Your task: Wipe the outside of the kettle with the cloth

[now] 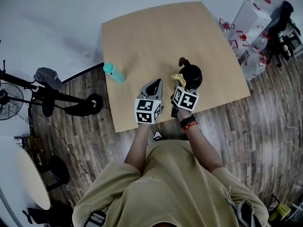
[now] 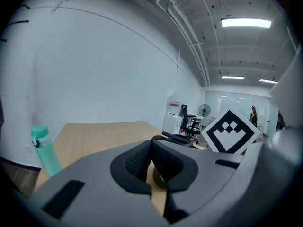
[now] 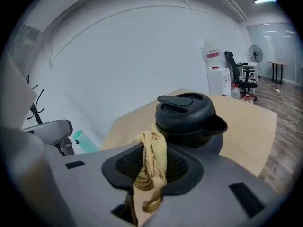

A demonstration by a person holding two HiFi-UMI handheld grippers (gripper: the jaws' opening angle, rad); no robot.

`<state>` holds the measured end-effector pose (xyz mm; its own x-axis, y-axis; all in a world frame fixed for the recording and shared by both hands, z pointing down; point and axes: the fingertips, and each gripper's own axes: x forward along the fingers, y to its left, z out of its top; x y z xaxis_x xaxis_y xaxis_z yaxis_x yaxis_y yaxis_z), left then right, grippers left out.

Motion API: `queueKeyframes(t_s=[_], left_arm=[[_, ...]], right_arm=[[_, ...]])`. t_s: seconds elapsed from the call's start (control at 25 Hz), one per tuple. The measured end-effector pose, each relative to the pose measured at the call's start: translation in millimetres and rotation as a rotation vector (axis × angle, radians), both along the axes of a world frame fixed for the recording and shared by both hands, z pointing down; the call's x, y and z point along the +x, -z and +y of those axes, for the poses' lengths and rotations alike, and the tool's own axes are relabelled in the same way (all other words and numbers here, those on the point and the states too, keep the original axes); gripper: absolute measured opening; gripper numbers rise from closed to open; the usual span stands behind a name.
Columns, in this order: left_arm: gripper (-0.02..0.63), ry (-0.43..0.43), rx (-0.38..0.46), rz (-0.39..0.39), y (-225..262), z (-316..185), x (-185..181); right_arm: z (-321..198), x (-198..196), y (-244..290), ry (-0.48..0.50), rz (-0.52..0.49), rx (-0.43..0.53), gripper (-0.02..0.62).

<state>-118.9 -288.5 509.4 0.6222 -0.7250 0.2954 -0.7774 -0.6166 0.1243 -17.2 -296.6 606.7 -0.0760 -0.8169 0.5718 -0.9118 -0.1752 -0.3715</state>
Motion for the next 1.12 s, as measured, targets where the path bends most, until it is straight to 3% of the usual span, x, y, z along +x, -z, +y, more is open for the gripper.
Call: queueKeyframes(t_s=[0.48, 1.12], left_arm=[[0.025, -0.005, -0.008, -0.010, -5, 15, 31], [0.025, 0.018, -0.019, -0.007, -14, 33, 60]], right_arm=[[21, 18, 4, 0.052, -0.051, 0.001, 0.121], [53, 50, 0, 0.123, -0.026, -0.014, 0.121]])
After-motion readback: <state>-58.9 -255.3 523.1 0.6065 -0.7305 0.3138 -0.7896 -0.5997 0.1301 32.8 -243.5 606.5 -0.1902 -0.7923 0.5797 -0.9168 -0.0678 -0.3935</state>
